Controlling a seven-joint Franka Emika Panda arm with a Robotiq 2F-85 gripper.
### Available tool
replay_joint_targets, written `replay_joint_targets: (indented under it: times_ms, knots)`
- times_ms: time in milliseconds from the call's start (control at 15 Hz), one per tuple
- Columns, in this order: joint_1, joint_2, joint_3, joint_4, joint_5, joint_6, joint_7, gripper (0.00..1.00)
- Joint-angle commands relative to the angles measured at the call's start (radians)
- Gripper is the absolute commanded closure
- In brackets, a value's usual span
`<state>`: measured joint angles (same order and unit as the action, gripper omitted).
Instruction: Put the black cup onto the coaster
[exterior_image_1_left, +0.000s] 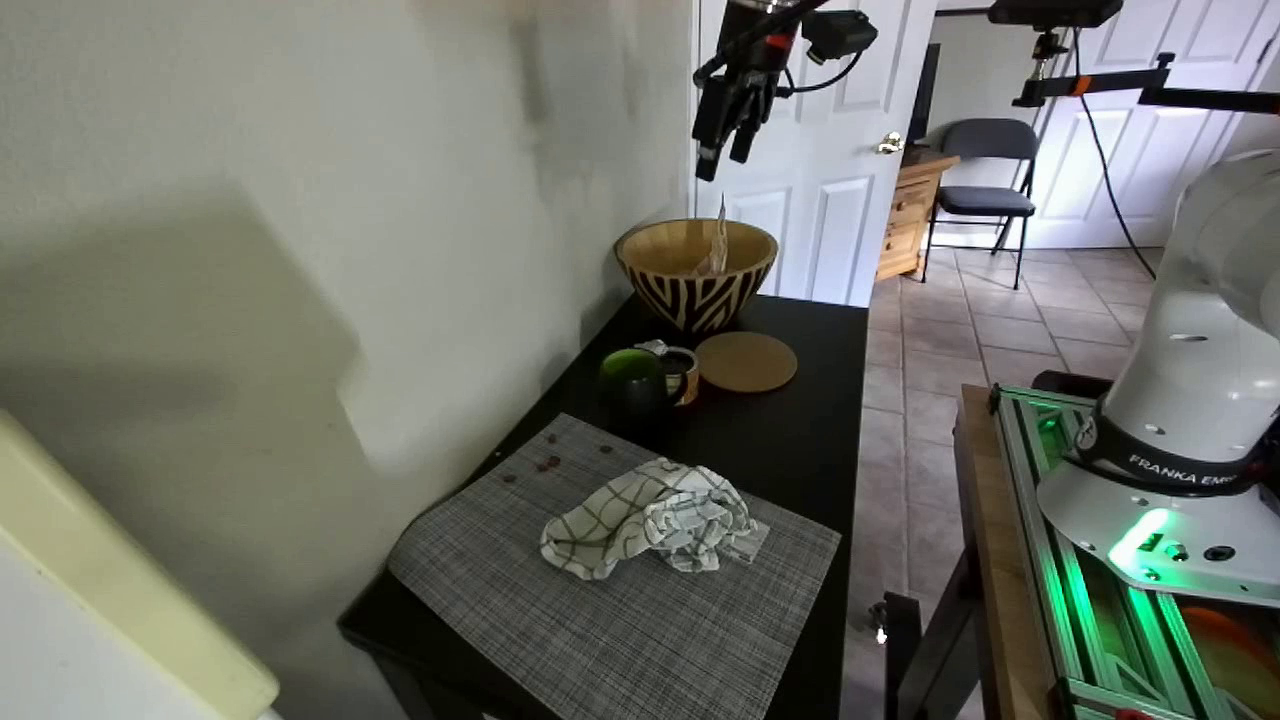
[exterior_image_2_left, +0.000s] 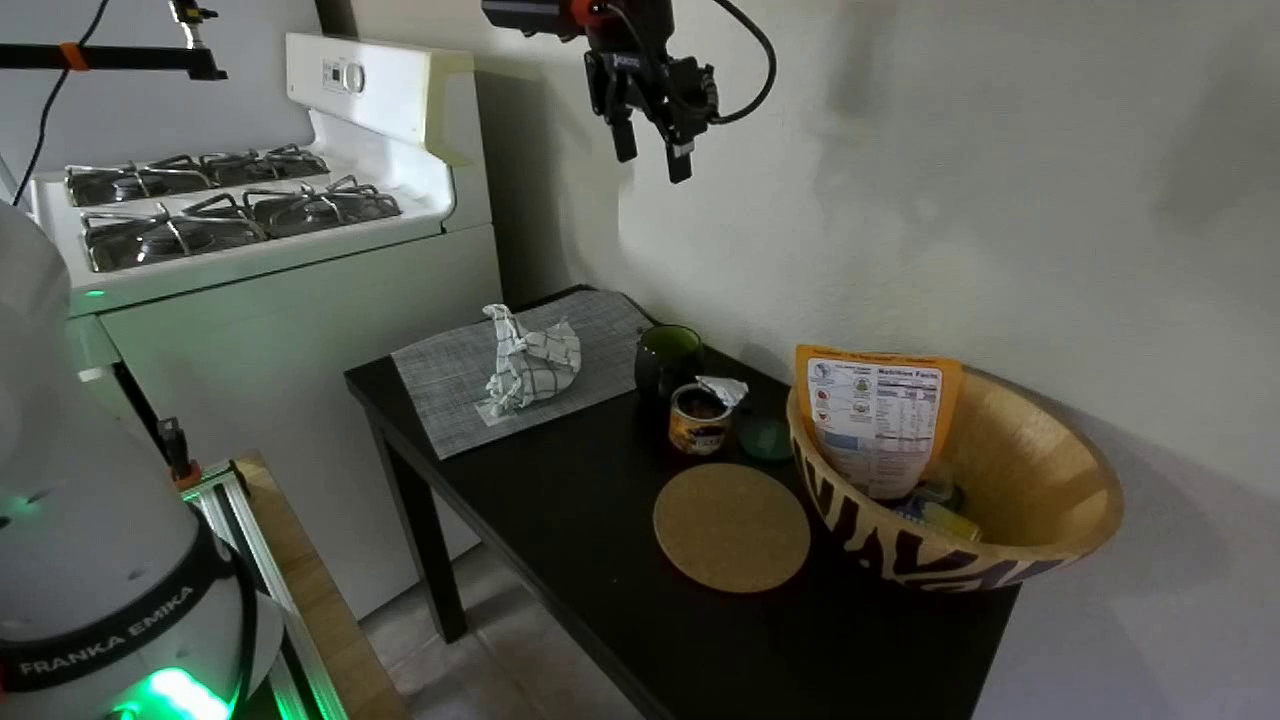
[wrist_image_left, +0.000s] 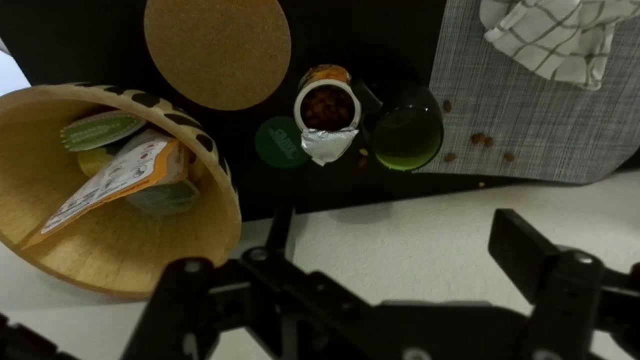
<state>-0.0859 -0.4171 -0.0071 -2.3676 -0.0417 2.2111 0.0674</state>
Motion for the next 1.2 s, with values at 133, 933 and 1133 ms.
replay_joint_targets:
  times_ms: [133, 933, 1133]
  knots:
    - [0.059, -0.035, -0.082, -0.185, 0.017, 0.065, -0.304, 0.0]
    - [0.056, 0.319, -0.117, -0.196, 0.02, 0.344, -0.48, 0.0]
    - [0.05, 0.419, -0.094, -0.136, 0.0, 0.355, -0.451, 0.0]
